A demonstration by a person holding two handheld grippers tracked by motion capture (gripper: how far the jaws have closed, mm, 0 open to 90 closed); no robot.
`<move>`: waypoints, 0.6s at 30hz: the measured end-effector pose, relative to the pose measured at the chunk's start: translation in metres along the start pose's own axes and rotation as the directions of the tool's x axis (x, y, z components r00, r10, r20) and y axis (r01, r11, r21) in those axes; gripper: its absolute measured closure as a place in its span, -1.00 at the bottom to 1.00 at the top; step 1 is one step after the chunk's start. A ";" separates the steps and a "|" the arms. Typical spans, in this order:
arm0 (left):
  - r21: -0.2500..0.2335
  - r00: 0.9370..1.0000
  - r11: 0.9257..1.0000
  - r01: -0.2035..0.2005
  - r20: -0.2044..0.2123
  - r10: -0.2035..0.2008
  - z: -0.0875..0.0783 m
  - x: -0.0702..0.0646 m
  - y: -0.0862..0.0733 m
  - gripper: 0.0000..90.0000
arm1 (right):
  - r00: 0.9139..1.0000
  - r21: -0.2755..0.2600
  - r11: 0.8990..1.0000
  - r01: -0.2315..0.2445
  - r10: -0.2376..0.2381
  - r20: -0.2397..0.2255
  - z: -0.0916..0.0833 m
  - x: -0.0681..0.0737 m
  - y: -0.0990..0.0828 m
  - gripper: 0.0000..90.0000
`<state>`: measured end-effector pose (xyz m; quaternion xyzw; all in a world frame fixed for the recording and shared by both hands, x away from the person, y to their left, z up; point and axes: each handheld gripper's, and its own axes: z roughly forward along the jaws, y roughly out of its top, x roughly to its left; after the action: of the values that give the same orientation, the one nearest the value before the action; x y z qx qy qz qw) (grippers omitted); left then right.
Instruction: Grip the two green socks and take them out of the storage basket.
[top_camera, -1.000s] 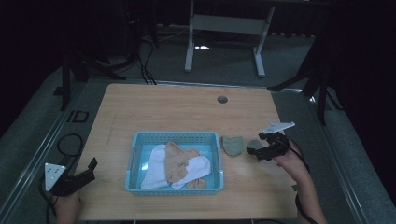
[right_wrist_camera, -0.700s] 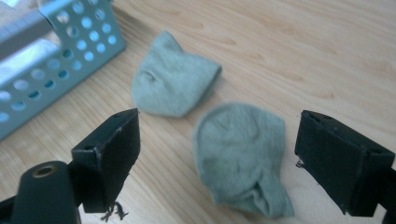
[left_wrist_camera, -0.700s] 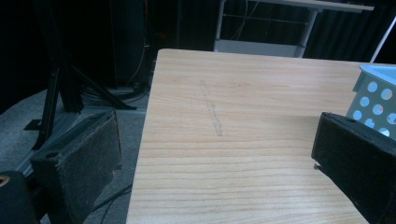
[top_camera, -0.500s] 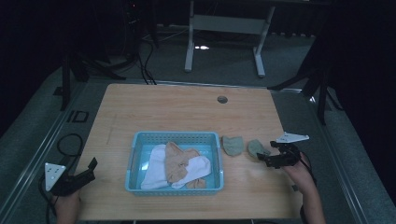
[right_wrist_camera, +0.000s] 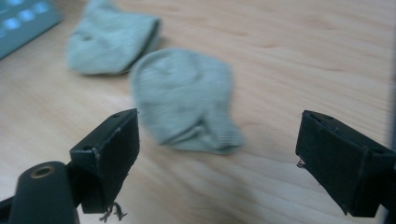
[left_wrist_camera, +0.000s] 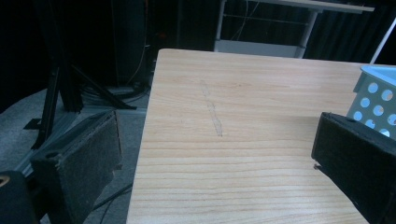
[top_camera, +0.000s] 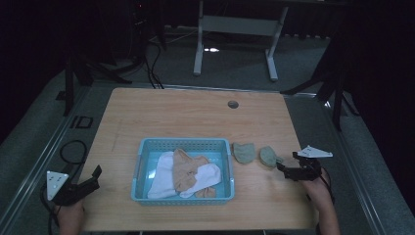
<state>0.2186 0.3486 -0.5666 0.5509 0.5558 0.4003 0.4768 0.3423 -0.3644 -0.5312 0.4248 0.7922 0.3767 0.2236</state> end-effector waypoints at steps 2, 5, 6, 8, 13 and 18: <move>0.000 1.000 1.000 -0.001 -0.001 0.001 0.000 0.000 0.000 -0.97 | 1.000 -0.012 1.000 -0.014 0.015 0.026 -0.001 -0.003 -0.003 -0.71; 0.001 1.000 1.000 0.000 -0.002 0.000 0.000 0.000 0.000 -0.97 | 0.998 -0.012 1.000 -0.028 0.029 0.047 -0.002 -0.006 -0.006 -0.71; 0.001 1.000 1.000 -0.001 -0.002 0.001 0.000 0.000 0.000 -0.97 | 0.998 -0.011 0.999 -0.030 0.031 0.058 -0.002 -0.006 -0.006 -0.71; 0.002 1.000 1.000 -0.001 -0.002 0.001 0.000 0.000 0.000 -0.97 | 0.997 -0.004 0.999 -0.035 0.035 0.072 -0.001 -0.006 -0.008 -0.71; 0.002 1.000 1.000 0.002 -0.003 -0.002 0.000 0.000 0.000 -0.97 | 0.993 -0.007 0.998 -0.057 0.057 0.099 0.001 -0.008 -0.013 -0.73; 0.001 1.000 1.000 0.003 -0.002 -0.003 0.000 0.000 0.000 -0.97 | 0.985 -0.025 0.996 -0.083 0.086 0.147 0.000 -0.012 -0.017 -0.73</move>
<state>0.2187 0.3488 -0.5666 0.5499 0.5572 0.4000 0.4765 0.3404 -0.3804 -0.5445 0.4826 0.7513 0.3607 0.2693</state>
